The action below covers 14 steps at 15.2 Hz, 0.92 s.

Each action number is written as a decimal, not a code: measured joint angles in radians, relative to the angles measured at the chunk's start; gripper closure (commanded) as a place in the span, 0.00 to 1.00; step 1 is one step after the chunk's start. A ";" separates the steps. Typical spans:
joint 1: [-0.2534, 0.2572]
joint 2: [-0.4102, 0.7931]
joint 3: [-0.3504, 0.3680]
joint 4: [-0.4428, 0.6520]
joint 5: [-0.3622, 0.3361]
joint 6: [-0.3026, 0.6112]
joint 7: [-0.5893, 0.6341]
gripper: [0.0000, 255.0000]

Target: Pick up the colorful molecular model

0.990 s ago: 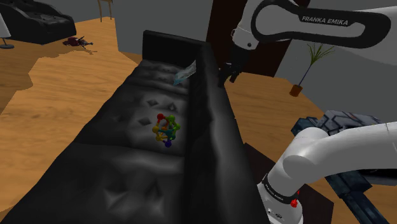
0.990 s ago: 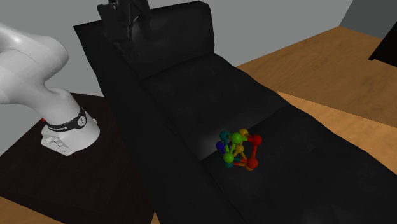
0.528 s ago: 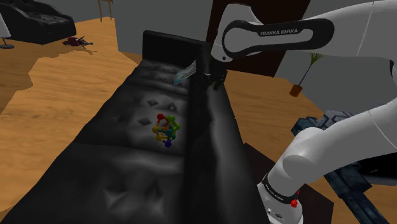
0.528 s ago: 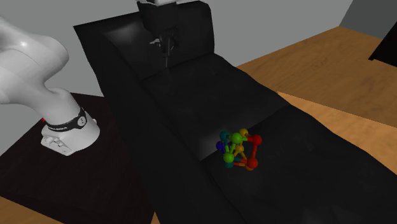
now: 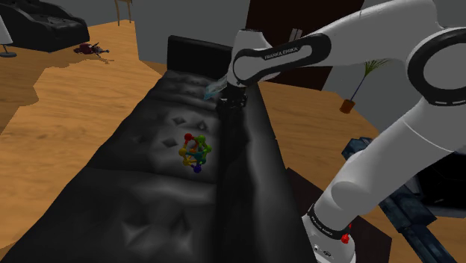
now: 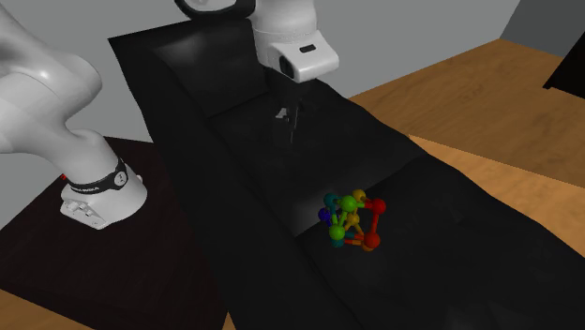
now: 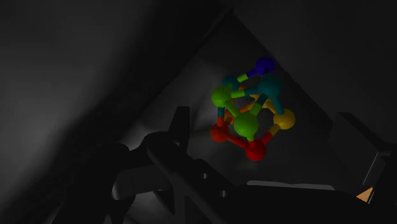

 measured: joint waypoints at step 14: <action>0.022 0.550 0.005 0.321 -0.056 0.164 0.157 0.00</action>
